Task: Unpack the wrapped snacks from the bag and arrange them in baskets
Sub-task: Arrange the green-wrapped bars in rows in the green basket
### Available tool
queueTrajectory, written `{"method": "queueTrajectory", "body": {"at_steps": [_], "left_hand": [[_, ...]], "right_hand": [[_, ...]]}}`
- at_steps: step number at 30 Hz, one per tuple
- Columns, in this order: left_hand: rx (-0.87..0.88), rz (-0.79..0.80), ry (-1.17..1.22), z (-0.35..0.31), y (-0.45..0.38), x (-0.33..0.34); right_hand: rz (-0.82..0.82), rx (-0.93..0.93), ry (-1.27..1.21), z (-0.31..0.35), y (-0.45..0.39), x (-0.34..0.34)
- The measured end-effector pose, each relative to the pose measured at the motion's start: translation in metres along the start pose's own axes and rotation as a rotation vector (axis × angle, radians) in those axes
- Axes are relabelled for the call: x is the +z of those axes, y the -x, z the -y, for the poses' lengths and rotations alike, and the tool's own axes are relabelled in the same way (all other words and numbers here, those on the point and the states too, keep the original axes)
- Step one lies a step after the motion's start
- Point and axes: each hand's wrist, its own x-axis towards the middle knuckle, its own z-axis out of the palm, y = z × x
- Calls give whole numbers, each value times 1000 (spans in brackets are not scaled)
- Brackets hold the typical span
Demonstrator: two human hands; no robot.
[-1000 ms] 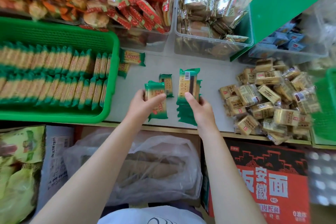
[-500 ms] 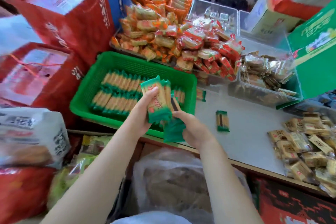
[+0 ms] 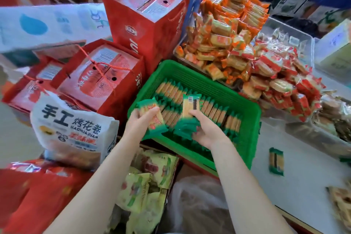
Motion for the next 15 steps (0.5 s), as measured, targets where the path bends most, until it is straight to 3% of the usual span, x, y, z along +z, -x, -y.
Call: {"method": "queueTrajectory", "body": {"at_steps": [5,10,15], "left_hand": [[-20,-88,195,17,-11,-15],[-5,-97,206,23,-17,-17],[-7,-113,209,26,-16,-17]], "right_hand": [[-96,-15,111,38,-53,40],[-344,-65,316,43,-99,78],[-312,-172,278,38,-108,78]]}}
